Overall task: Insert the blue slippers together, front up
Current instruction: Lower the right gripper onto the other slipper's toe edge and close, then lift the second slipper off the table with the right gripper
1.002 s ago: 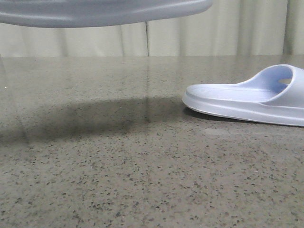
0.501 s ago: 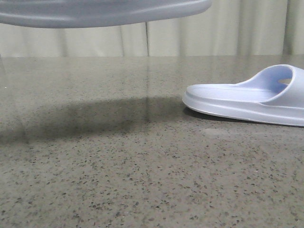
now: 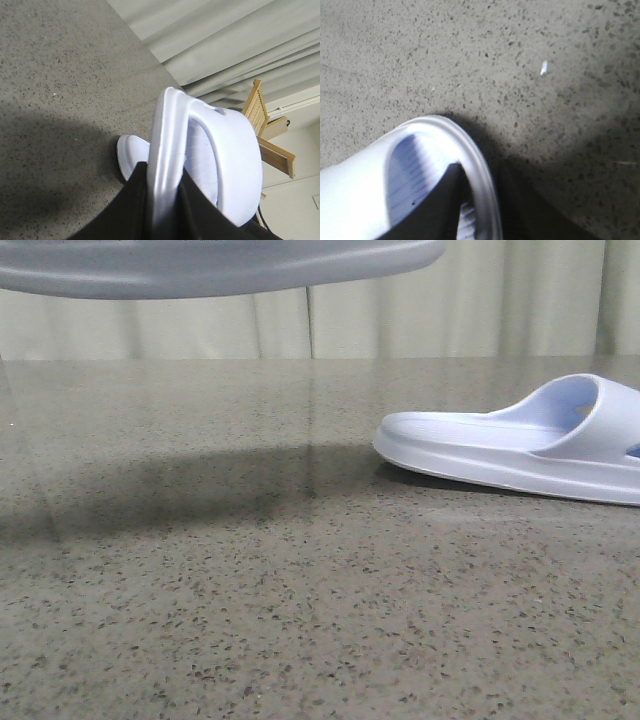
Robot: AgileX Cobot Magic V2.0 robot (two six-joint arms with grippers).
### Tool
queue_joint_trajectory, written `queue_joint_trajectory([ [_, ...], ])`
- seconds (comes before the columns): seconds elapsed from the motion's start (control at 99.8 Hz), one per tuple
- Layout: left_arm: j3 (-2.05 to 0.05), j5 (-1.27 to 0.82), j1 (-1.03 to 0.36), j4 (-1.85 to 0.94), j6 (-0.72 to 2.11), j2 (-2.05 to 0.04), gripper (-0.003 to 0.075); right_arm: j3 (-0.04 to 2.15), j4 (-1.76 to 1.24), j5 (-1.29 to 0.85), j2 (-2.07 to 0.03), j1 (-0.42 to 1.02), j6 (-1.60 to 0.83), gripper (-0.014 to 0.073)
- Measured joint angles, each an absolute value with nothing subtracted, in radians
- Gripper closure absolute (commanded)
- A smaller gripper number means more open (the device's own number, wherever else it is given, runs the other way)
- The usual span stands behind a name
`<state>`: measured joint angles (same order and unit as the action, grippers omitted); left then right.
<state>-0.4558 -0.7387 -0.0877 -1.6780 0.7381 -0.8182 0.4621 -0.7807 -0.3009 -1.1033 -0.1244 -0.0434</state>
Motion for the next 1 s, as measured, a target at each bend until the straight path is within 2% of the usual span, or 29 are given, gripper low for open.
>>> queue_joint_trajectory([
  [0.11,-0.456,-0.739,-0.088,-1.678,0.738,-0.818,0.0705,0.462,-0.781,-0.309,-1.106,-0.124,-0.057,0.0668],
  [0.19,-0.456,-0.739,-0.088,-1.678,0.738,-0.818,0.0705,0.462,-0.785,-0.309,-1.106,-0.124,-0.069,0.0701],
  [0.591,-0.456,-0.738,-0.088,-1.678,0.738,-0.818,0.0705,0.487,-0.789,-0.308,-1.103,-0.124,-0.077,0.0701],
  [1.002,-0.456,-0.737,-0.088,-1.678,0.738,-0.818,0.0705,0.767,-0.77,-0.356,-1.094,-0.118,-0.137,0.0701],
])
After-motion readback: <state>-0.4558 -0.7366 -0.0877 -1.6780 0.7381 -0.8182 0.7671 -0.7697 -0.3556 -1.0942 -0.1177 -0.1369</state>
